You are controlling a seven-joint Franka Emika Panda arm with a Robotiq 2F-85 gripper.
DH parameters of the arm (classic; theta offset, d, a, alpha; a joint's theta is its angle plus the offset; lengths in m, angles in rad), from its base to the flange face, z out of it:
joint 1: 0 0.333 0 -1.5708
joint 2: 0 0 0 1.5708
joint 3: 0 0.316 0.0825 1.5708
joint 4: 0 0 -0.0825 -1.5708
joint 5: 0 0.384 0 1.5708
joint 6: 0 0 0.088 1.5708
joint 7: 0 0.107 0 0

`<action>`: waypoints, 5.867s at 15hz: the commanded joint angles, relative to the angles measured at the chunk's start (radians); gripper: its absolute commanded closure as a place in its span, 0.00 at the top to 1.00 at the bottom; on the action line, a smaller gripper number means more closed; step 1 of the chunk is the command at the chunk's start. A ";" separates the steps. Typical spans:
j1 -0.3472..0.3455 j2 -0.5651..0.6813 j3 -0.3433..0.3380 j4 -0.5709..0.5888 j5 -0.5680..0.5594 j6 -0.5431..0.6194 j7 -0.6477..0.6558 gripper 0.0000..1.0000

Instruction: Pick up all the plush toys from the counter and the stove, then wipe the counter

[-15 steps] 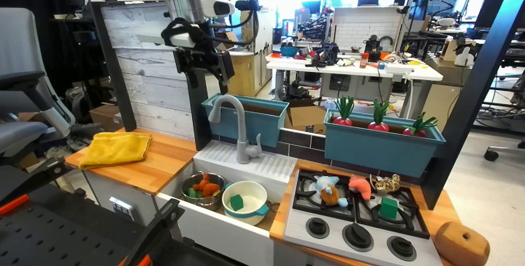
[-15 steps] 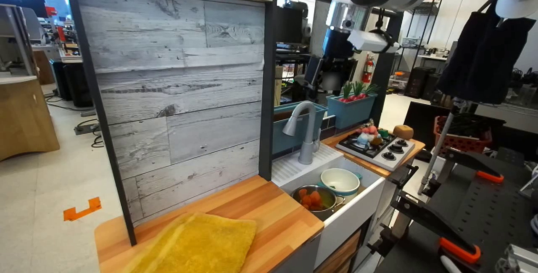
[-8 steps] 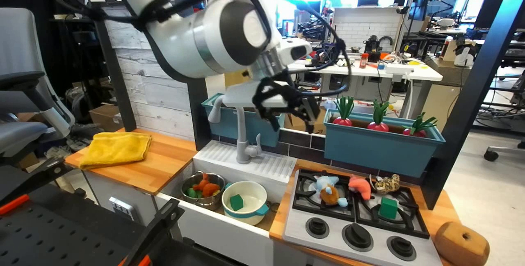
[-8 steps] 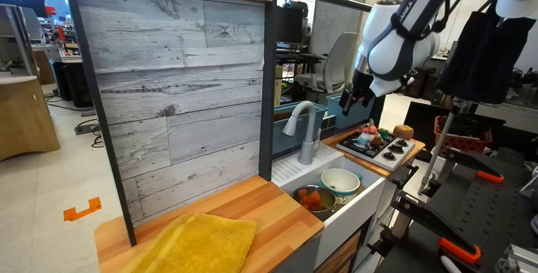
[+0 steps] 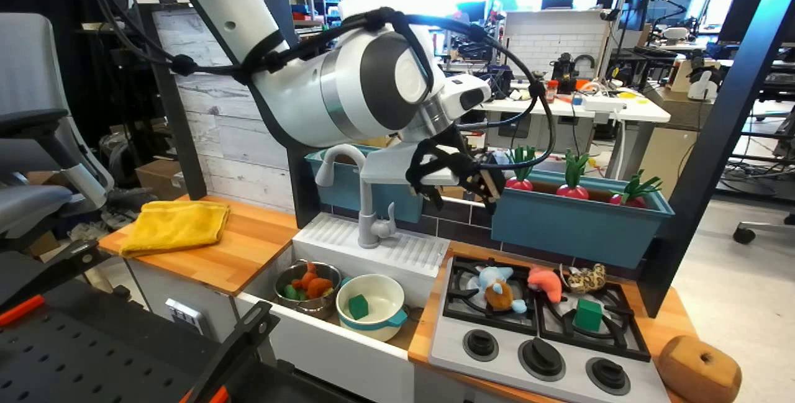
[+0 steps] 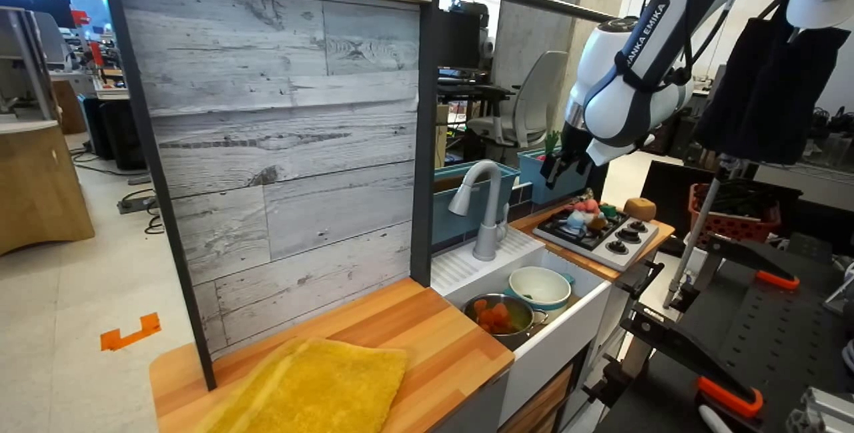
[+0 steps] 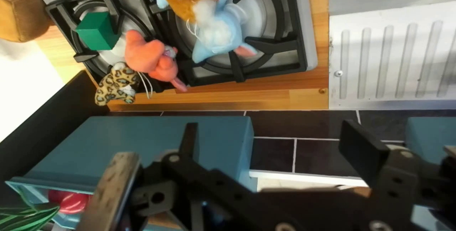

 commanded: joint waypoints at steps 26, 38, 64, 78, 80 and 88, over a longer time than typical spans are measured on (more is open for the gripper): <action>-0.103 0.033 0.080 -0.046 0.106 -0.049 -0.094 0.01; -0.254 -0.074 0.383 -0.240 0.143 0.074 -0.206 0.29; -0.281 0.406 0.097 0.529 0.289 -0.101 0.178 0.63; -0.363 0.070 0.299 0.165 0.232 -0.181 -0.144 0.05; -0.394 0.006 0.373 0.065 0.232 -0.148 -0.245 0.04; -0.286 -0.022 0.420 -0.142 0.222 -0.141 -0.304 0.04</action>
